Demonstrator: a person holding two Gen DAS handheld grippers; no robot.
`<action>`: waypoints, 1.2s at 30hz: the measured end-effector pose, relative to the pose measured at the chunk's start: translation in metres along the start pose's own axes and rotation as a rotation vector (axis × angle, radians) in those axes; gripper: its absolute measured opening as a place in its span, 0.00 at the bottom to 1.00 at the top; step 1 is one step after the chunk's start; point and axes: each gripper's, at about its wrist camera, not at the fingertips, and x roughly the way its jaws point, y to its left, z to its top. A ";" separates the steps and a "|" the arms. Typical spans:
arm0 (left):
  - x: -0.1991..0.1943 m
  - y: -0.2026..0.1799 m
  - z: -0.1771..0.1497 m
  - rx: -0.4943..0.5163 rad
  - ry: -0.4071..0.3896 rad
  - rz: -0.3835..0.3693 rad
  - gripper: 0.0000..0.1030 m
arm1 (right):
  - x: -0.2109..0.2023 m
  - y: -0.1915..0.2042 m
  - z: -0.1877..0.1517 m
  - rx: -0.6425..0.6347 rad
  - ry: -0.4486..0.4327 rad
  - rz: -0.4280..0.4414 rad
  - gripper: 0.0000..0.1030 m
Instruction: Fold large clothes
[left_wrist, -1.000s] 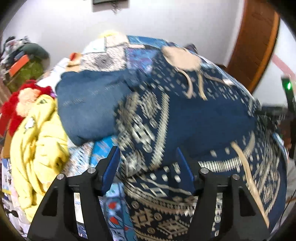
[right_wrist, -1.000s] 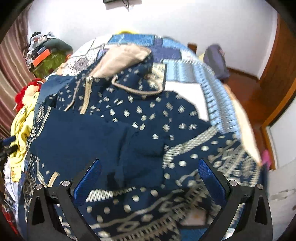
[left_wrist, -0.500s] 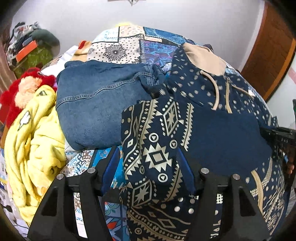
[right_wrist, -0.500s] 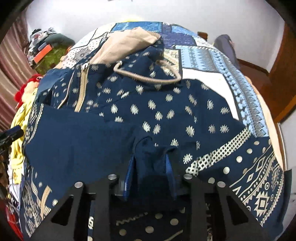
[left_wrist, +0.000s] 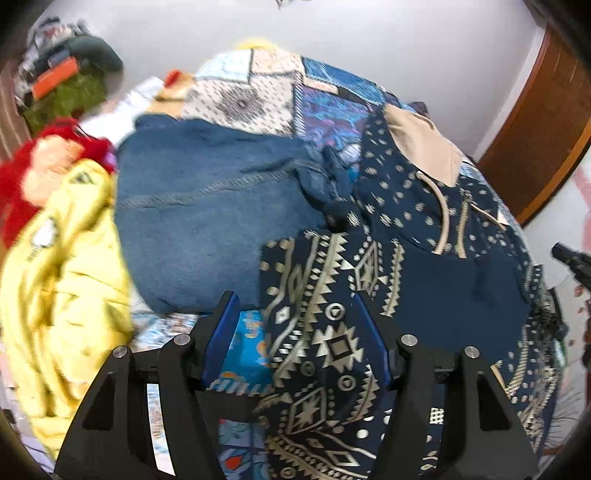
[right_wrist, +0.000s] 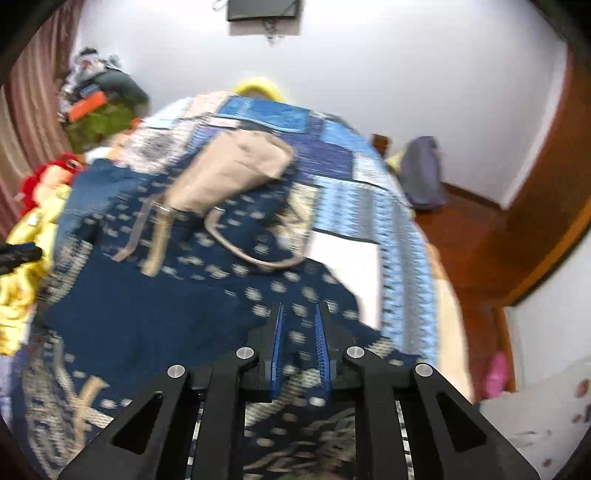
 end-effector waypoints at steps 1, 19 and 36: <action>0.007 0.003 0.000 -0.016 0.011 -0.012 0.61 | 0.001 0.000 -0.004 0.005 0.005 0.003 0.13; 0.069 0.021 -0.012 -0.120 0.120 -0.073 0.61 | 0.072 0.059 -0.030 -0.103 0.123 -0.060 0.43; 0.023 0.030 -0.032 -0.080 0.047 -0.050 0.61 | 0.087 0.044 -0.030 0.054 0.152 0.119 0.92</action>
